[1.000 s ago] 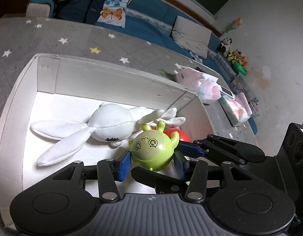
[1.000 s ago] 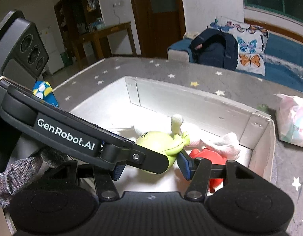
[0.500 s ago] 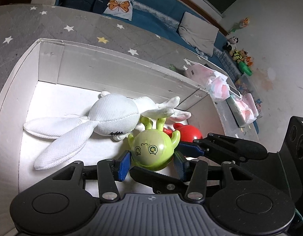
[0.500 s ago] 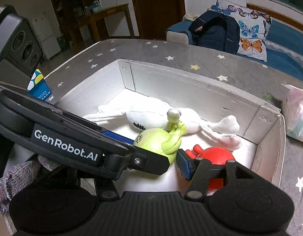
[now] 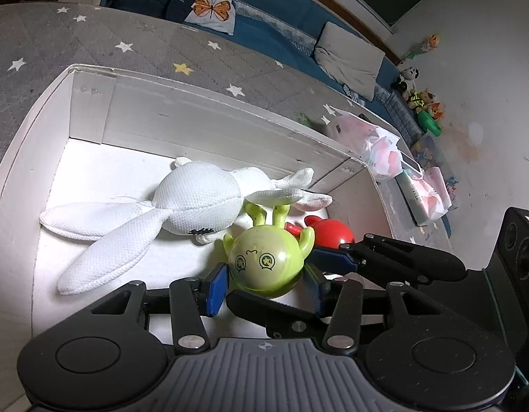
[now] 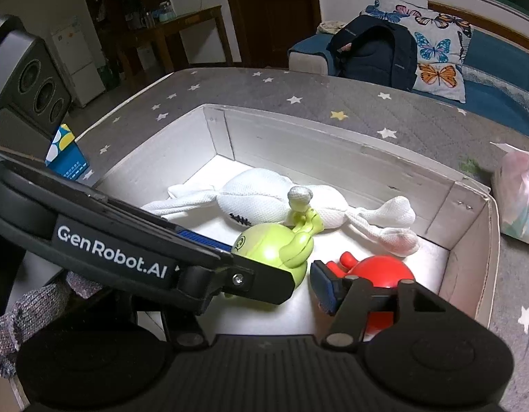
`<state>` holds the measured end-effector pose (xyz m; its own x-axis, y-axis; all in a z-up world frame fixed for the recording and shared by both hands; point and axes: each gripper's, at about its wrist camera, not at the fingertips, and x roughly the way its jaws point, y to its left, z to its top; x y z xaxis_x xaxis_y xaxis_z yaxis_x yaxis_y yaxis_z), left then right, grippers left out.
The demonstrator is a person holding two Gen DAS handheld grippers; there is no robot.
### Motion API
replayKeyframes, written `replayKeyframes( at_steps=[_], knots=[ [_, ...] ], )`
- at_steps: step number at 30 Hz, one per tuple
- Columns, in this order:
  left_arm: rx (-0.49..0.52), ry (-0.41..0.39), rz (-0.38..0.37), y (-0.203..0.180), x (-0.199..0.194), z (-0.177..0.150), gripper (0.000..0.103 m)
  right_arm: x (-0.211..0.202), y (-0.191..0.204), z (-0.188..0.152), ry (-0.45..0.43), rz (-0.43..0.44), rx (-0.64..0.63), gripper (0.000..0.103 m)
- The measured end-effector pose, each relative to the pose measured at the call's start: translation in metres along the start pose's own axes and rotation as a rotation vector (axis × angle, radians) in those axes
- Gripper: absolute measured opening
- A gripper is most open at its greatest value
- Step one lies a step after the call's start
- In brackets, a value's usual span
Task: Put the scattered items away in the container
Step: 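Carry the green alien toy with both tools into the box and release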
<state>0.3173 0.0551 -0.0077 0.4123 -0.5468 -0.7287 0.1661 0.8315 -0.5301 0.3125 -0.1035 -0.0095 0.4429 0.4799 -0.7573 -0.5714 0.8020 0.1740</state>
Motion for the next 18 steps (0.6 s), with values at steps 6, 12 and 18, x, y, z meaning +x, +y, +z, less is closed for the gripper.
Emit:
replayKeyframes(
  at_steps=[6, 12, 18],
  knots=[
    [-0.002, 0.002, 0.015, -0.003, -0.001, -0.001, 0.05, -0.001, 0.004, -0.001, -0.017, -0.032, -0.025, 0.06],
    [-0.015, -0.006, 0.016, -0.002, -0.006, -0.002, 0.049, 0.001, 0.006, -0.001, -0.013, -0.055, -0.034, 0.06],
    [-0.017, -0.017, 0.022, -0.004, -0.014, -0.004, 0.049, 0.002, 0.006, 0.0, -0.015, -0.053, -0.036, 0.06]
  ],
)
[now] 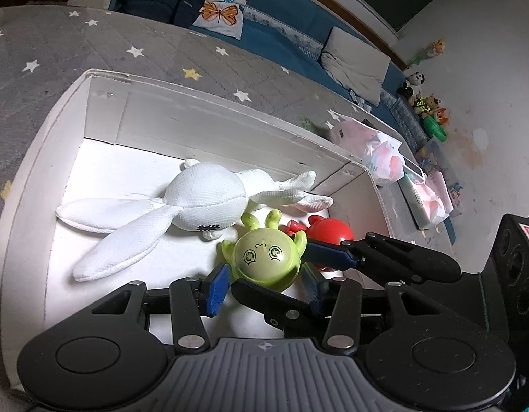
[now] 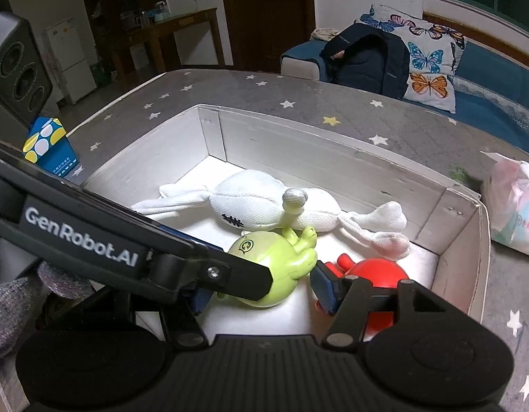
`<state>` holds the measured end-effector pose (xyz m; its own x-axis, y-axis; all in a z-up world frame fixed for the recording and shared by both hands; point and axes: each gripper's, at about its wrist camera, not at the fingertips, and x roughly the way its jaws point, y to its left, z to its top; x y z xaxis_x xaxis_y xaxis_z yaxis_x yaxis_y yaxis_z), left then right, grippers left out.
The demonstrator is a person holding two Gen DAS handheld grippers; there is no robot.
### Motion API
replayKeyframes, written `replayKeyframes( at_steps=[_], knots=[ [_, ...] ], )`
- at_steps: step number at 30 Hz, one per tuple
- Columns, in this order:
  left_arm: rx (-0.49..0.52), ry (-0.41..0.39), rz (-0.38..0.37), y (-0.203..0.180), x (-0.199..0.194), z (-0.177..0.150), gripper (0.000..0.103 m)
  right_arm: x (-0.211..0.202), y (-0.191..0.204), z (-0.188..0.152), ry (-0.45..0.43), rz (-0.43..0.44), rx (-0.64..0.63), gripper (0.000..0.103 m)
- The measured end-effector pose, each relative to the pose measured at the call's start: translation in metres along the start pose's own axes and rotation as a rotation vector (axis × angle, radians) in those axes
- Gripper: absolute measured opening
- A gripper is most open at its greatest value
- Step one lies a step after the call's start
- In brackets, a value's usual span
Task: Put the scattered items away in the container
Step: 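Carry the green alien toy with both tools into the box and release, then move both tools to the beige peanut toy and close on it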
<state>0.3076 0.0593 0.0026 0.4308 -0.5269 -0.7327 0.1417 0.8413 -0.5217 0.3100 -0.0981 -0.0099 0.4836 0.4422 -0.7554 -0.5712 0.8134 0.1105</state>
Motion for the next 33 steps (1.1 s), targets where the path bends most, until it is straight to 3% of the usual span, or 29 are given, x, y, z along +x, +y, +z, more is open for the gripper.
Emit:
replayKeyframes(
  at_steps=[11, 20, 28, 33],
  knots=[
    [0.022, -0.105, 0.019, -0.014, -0.039, -0.015, 0.048, -0.015, 0.003, -0.01, -0.066, 0.002, -0.012, 0.06],
    [0.107, -0.204, 0.027, -0.044, -0.07, -0.044, 0.047, -0.056, 0.011, -0.026, -0.169, -0.008, -0.014, 0.06],
    [0.118, -0.262, -0.006, -0.058, -0.092, -0.08, 0.047, -0.107, 0.029, -0.056, -0.288, -0.019, -0.055, 0.064],
    [0.107, -0.262, -0.024, -0.059, -0.095, -0.101, 0.047, -0.124, 0.041, -0.081, -0.319, -0.02, -0.08, 0.065]
  ],
)
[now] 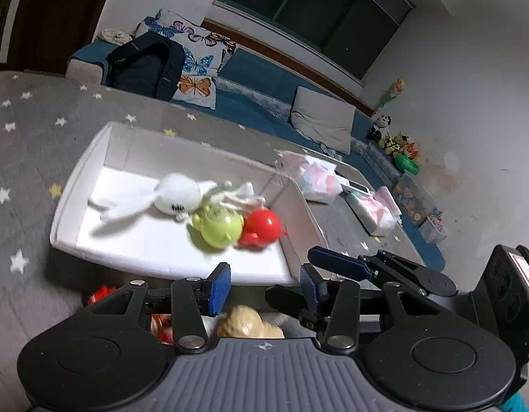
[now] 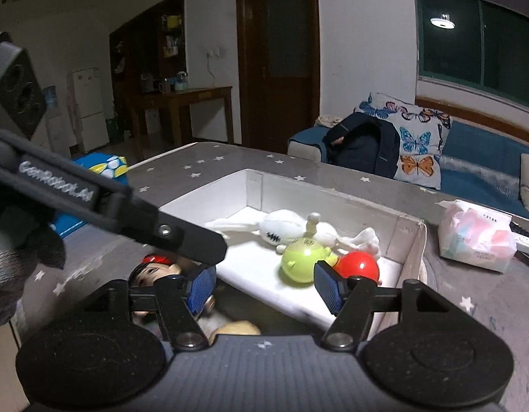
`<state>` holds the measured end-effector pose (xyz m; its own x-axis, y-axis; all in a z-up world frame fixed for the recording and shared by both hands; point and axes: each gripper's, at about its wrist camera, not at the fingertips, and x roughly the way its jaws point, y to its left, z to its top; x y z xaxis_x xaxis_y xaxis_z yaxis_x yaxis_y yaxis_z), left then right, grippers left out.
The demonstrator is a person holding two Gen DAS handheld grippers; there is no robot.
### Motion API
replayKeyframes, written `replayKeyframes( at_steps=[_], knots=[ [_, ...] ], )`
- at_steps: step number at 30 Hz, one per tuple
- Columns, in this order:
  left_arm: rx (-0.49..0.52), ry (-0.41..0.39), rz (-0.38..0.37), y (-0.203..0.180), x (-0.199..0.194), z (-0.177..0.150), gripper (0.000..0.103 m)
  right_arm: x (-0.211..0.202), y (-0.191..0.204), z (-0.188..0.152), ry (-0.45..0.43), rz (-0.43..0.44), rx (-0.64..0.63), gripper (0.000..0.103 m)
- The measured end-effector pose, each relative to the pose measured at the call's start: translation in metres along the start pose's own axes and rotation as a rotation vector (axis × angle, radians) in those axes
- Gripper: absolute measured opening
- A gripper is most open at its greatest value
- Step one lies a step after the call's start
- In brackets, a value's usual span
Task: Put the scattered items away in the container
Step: 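Move both tools to the beige peanut toy and close on it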
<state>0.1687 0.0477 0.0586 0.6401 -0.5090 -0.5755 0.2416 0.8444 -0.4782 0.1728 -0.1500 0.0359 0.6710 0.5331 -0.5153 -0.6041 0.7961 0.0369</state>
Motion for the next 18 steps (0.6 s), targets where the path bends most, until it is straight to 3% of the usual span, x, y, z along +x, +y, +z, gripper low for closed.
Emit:
replayKeyframes(
  at_steps=[9, 18],
  knots=[
    [-0.034, 0.045, -0.001, 0.002, 0.012, -0.026, 0.047, -0.004, 0.014, -0.046, 0.056, 0.003, 0.022, 0.065],
    [-0.041, 0.065, 0.03, 0.003, 0.029, -0.036, 0.047, 0.01, 0.009, -0.061, 0.089, 0.003, 0.082, 0.064]
  ],
)
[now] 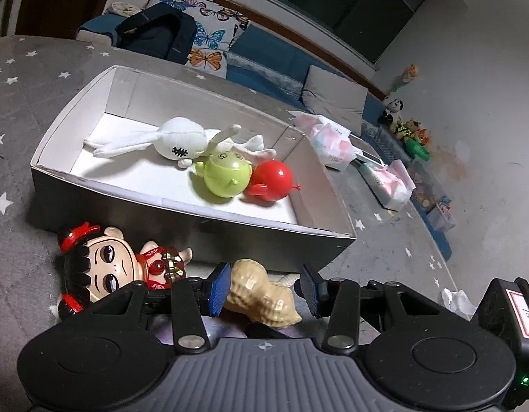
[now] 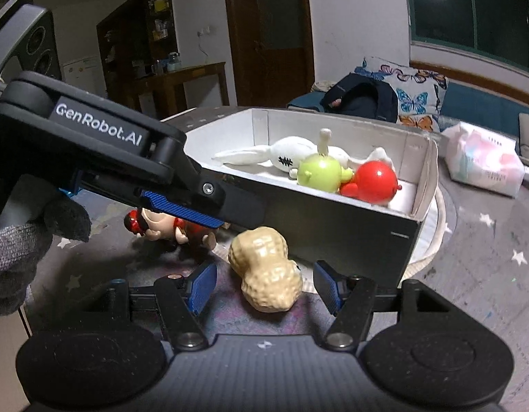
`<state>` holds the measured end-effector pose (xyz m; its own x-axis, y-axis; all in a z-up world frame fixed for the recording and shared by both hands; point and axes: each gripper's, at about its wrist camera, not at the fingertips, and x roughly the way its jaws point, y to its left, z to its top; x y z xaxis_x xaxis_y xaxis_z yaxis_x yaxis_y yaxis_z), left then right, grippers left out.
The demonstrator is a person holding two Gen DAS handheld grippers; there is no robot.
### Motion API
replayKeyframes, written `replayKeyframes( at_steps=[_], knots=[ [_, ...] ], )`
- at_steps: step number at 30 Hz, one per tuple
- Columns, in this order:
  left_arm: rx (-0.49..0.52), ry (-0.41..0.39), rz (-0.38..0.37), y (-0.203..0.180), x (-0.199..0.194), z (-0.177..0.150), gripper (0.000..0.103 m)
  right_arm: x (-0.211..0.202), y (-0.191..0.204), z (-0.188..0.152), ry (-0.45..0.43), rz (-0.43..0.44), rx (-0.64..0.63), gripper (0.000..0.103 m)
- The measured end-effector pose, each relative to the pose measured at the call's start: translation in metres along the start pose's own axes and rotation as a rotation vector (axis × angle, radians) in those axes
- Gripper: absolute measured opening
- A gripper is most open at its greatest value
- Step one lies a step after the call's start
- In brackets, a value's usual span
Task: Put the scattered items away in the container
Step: 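Move both tools to the beige peanut toy and close on it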
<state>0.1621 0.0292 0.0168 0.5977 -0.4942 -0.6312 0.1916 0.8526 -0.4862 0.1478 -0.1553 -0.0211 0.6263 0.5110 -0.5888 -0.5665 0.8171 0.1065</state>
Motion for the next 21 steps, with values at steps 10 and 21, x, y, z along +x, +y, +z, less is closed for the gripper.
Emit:
replayKeyframes(
  at_steps=[10, 21],
  knots=[
    [-0.008, 0.006, 0.025, 0.003, 0.011, 0.0, 0.047, 0.011, -0.003, -0.003, 0.016, 0.018, 0.03, 0.052],
    [0.009, 0.031, 0.02, 0.001, 0.017, -0.005, 0.047, 0.005, -0.002, -0.006, 0.035, 0.021, 0.02, 0.041]
  ],
)
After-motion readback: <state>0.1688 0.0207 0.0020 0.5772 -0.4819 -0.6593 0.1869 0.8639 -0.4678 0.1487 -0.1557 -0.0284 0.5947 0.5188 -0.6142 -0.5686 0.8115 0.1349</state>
